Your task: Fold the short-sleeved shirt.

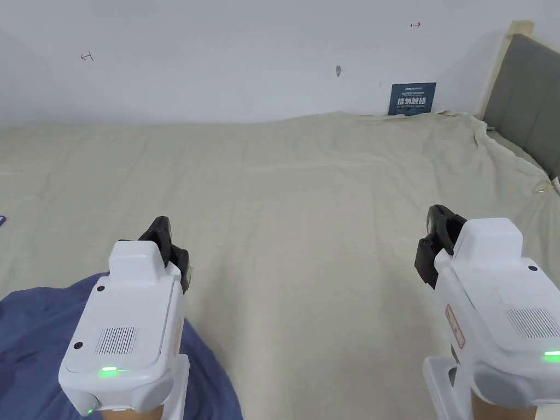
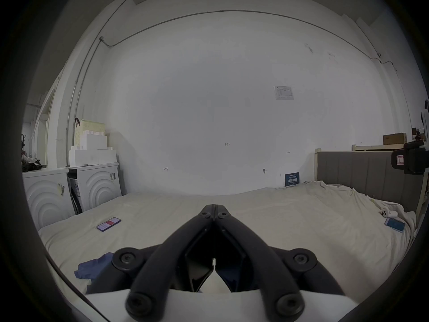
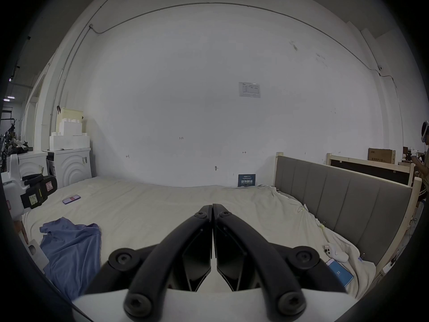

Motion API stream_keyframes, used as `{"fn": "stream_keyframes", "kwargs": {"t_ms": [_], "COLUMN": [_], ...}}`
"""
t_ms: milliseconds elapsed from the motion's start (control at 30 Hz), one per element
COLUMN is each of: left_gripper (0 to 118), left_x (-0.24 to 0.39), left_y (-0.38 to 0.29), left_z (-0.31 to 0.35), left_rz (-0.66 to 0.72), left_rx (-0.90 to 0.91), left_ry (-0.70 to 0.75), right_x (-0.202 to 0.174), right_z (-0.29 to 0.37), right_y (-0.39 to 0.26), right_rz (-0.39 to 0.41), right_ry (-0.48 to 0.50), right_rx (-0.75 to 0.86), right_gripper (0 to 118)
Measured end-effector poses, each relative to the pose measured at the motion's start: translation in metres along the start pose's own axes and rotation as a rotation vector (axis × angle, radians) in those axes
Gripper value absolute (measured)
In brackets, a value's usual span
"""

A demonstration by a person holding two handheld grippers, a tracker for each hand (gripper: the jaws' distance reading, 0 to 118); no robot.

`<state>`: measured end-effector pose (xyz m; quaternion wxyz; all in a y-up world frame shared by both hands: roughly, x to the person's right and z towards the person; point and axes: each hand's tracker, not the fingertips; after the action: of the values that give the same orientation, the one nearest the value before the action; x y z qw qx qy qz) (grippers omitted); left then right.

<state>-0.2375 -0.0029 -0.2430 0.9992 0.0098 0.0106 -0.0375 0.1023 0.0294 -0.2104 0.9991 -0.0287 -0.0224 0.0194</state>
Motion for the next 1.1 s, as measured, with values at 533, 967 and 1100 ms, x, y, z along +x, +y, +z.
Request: {"fn": "stream_keyframes", "kwargs": {"t_ms": [533, 967, 1100], "left_gripper": [0, 0, 0], "left_x": [-0.007, -0.063, -0.090], "left_y": [0.002, 0.009, 0.009], "left_z": [-0.002, 0.013, 0.025], "left_rz": [0.025, 0.035, 0.029], "left_rx": [0.000, 0.016, 0.012], "left_ry": [0.000, 0.129, 0.198], "right_x": [-0.005, -0.035, -0.060], "right_z": [0.002, -0.016, -0.025], "right_y": [0.006, 0.011, 0.013], "right_rz": [-0.002, 0.015, 0.006], "right_ry": [0.009, 0.093, 0.156], "right_rx": [0.005, 0.029, 0.035], "right_gripper": [0, 0, 0]}}
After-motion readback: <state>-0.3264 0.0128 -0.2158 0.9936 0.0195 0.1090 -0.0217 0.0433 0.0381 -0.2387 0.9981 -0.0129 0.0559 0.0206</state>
